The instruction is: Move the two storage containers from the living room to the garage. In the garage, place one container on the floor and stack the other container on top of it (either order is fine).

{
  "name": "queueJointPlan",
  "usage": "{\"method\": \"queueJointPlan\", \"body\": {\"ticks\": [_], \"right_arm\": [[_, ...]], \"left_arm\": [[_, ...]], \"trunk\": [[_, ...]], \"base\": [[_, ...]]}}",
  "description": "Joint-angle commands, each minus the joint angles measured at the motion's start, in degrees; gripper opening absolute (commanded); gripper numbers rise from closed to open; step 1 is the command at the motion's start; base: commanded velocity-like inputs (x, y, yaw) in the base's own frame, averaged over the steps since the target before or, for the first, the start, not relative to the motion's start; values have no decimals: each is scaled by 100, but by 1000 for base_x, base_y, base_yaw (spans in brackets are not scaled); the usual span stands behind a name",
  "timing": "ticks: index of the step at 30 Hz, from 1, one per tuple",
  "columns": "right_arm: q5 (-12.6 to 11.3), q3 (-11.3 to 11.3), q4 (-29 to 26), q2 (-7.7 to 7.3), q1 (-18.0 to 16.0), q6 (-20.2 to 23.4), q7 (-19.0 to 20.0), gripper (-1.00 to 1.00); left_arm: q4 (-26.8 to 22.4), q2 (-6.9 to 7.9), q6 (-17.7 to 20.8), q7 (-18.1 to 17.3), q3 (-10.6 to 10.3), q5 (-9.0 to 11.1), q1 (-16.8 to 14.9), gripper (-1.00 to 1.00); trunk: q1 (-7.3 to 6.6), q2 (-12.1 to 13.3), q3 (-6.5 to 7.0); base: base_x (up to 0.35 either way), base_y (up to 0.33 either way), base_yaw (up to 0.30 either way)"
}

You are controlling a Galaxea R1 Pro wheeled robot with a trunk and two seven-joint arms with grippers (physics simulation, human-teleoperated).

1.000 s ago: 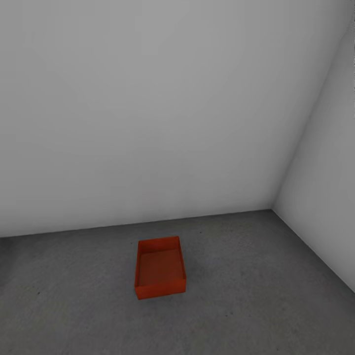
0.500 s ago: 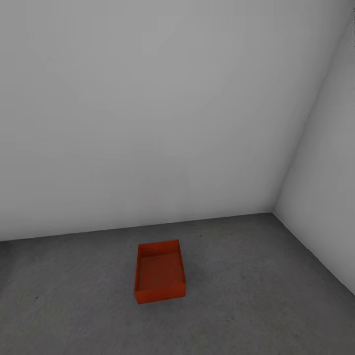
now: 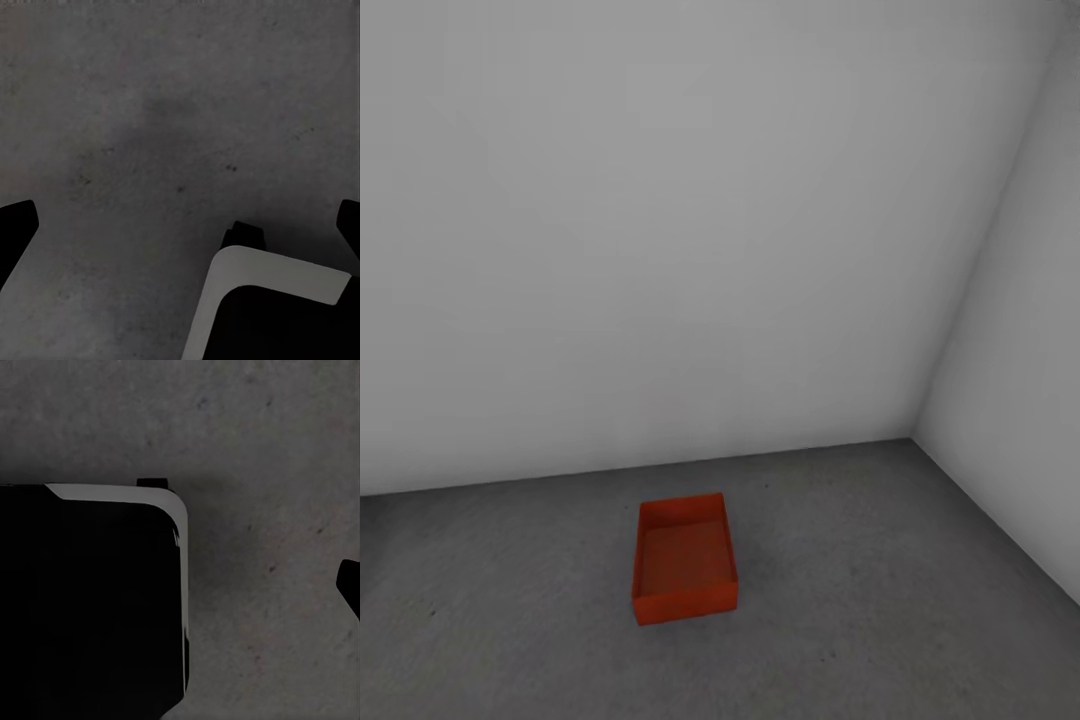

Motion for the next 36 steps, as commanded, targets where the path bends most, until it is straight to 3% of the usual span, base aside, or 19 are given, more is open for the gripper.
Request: {"method": "queueJointPlan", "body": {"ticks": [1,18,36], "right_arm": [[-56,50,19,2,-8,-34,-2,100],[-97,40,19,33,-8,-29,-34,100],[-45,50,19,55,-8,-30,-65,100]], "left_arm": [[5,0,-21,3,11,30,-4,100],[5,0,-21,3,11,32,-4,100],[5,0,-21,3,11,32,-3,100]], "trunk": [[1,-5,2],[1,-5,71],[1,-5,126]], "base": [[0,0,0],[0,0,-9],[0,0,-243]]}}
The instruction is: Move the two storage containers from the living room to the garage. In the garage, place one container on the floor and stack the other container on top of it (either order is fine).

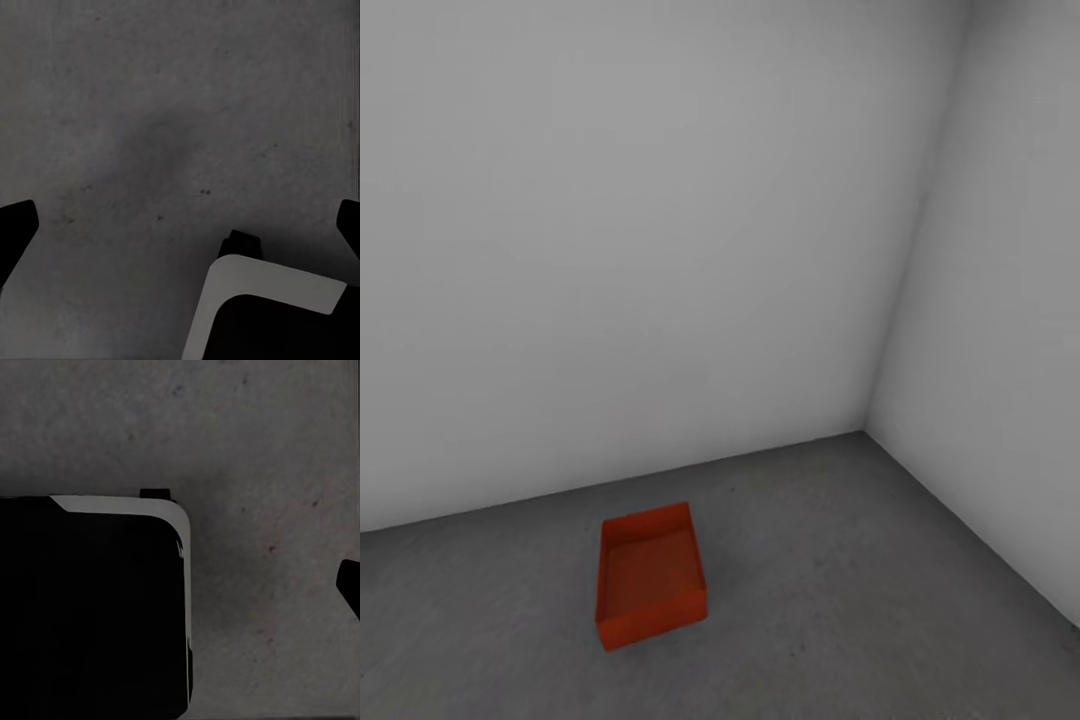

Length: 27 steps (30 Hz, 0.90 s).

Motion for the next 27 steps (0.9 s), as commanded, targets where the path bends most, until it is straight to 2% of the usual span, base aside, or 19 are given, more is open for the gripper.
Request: {"method": "queueJointPlan", "body": {"ticks": [1,14,27], "right_arm": [[-57,50,19,-2,-9,-29,1,100],[-56,51,19,-25,-9,-9,68,100],[-44,58,19,0,-9,-32,69,100]], "left_arm": [[3,0,-20,3,10,30,-3,100],[3,0,-20,3,10,29,-3,100],[3,0,-20,3,10,30,-4,100]], "trunk": [[1,-5,-1],[1,-5,86],[1,-5,146]], "base": [[0,0,-226],[0,0,-183],[0,0,-255]]}}
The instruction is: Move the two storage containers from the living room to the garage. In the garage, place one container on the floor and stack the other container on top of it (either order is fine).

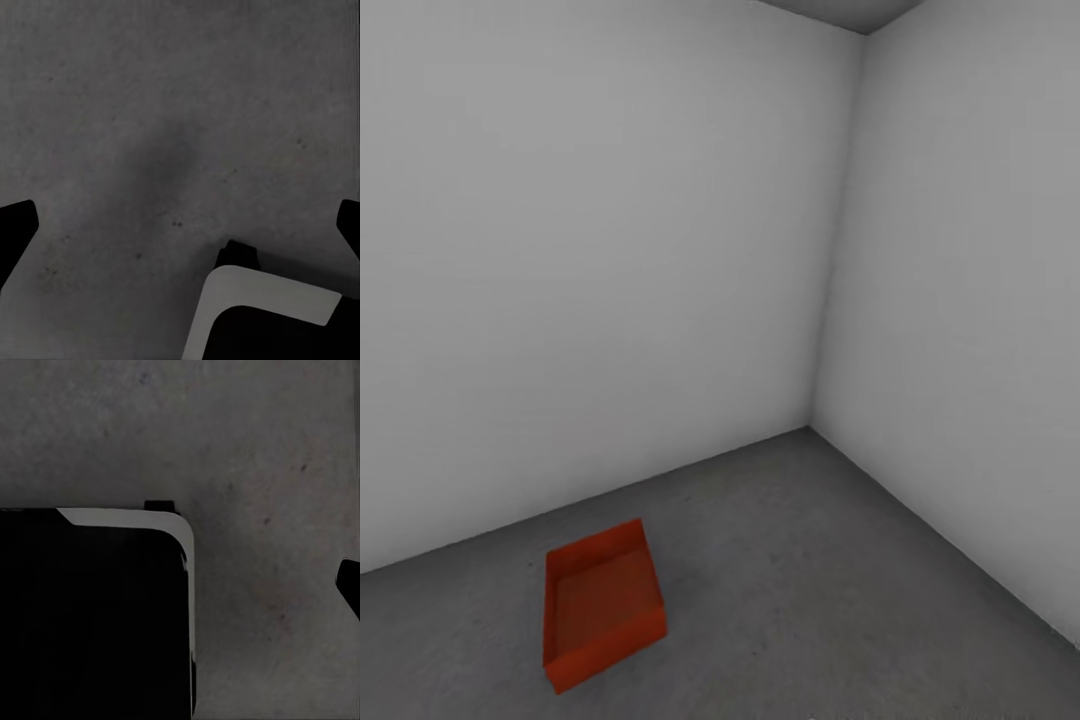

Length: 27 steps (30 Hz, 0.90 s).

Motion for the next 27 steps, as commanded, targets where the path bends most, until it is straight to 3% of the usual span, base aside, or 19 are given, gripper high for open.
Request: {"method": "queueJointPlan", "body": {"ticks": [1,8,27], "right_arm": [[-57,50,19,-1,-9,-34,-2,100],[-58,50,19,-5,-9,-36,1,100],[-52,50,19,12,-9,8,67,100]], "left_arm": [[3,0,-20,3,10,30,-2,100],[3,0,-20,3,10,30,-4,100],[3,-9,-20,3,11,39,7,100]], "trunk": [[1,-6,-2],[1,-6,37],[1,-6,42]], "base": [[0,0,-264],[0,0,-256],[0,0,-31]]}}
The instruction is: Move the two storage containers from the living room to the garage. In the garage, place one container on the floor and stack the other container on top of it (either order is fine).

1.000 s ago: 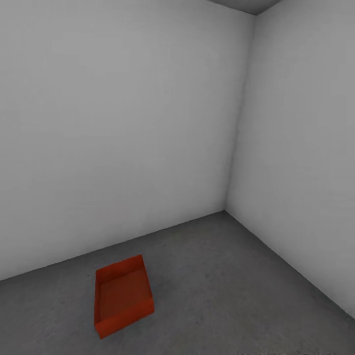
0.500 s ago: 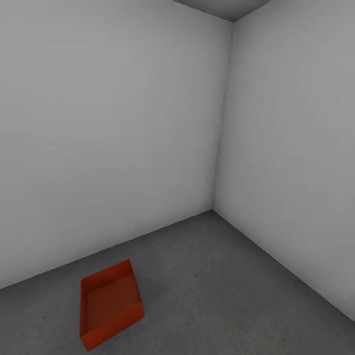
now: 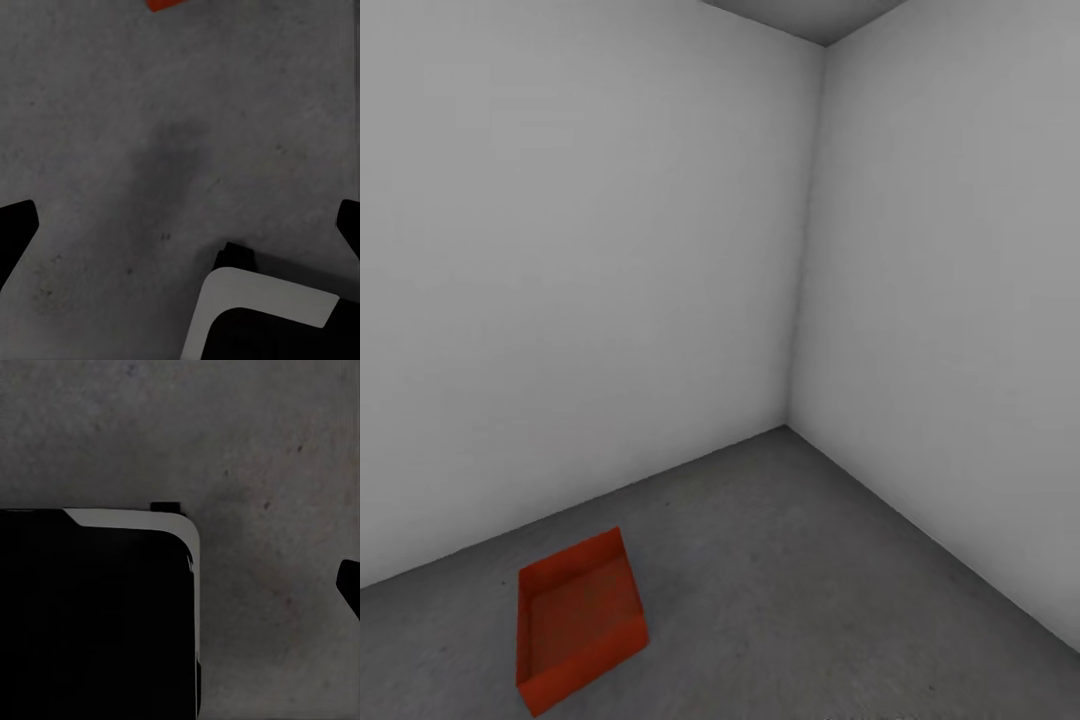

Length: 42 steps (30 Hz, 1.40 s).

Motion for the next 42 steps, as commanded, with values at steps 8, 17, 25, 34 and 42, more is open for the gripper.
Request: {"method": "queueJointPlan", "body": {"ticks": [8,17,25,34,42], "right_arm": [[-57,50,19,8,-9,-33,-1,100],[-57,50,19,11,-9,-33,-1,100],[-57,50,19,11,-9,-33,2,100],[-51,54,19,14,-9,-46,7,100],[-56,47,14,-21,-9,-46,7,100]], "left_arm": [[4,0,-21,3,10,30,-3,100],[4,0,-22,3,10,30,-3,100],[4,0,-21,3,10,30,-3,100],[4,0,-21,3,11,30,-3,100],[4,0,-21,3,10,29,-3,100]], "trunk": [[1,-6,8],[1,-6,30],[1,-6,53],[1,-6,81],[1,-6,105]], "base": [[0,0,-257],[0,0,-281],[0,0,-282],[0,0,-283],[0,0,-283]]}}
